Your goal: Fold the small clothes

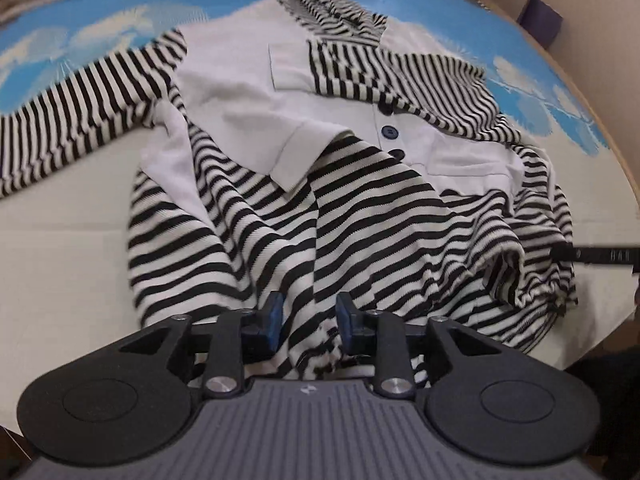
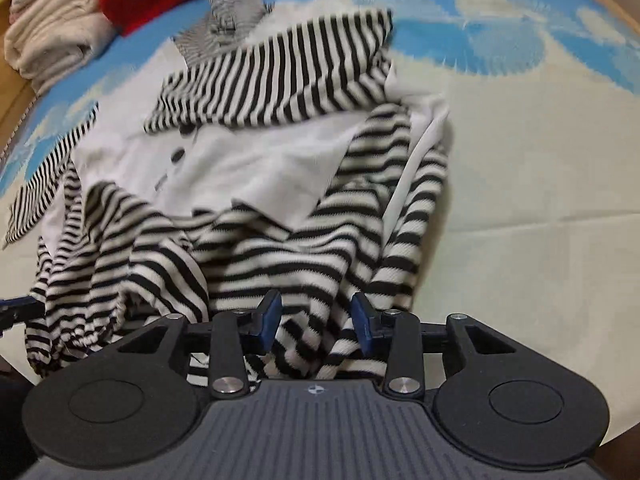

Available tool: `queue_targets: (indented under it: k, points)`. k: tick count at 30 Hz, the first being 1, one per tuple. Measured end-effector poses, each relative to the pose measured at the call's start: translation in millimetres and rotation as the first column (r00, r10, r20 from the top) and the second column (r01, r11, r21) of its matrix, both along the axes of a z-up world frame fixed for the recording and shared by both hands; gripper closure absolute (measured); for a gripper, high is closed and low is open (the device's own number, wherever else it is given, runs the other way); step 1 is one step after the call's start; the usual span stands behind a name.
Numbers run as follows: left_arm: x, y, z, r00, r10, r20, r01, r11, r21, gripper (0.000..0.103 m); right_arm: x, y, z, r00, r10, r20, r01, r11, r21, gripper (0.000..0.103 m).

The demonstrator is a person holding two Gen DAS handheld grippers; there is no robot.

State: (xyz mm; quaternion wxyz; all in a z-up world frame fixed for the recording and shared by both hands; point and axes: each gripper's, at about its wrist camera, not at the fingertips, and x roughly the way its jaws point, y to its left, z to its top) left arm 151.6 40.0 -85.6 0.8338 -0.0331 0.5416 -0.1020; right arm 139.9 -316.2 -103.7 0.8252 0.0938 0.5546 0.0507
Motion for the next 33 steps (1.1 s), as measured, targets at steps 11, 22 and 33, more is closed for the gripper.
queue_targets:
  k: [11, 22, 33]
  points:
    - [-28.9, 39.6, 12.8, 0.998, 0.035, 0.046, -0.038, 0.997, 0.068, 0.102, -27.1, -39.8, 23.2, 0.999, -0.043, 0.011, 0.043, 0.999, 0.017, 0.100]
    - [-67.3, 65.2, 2.6, 0.981, -0.086, -0.172, 0.101, 0.991, 0.084, 0.097, -62.4, -23.1, 5.0, 0.976, 0.149, -0.159, -0.156, 0.987, -0.033, 0.098]
    - [-26.2, 72.0, -1.5, 0.977, 0.108, -0.187, -0.104, 0.994, 0.029, 0.044, -25.9, -16.5, -8.7, 0.990, -0.034, -0.135, 0.030, 0.999, -0.032, 0.045]
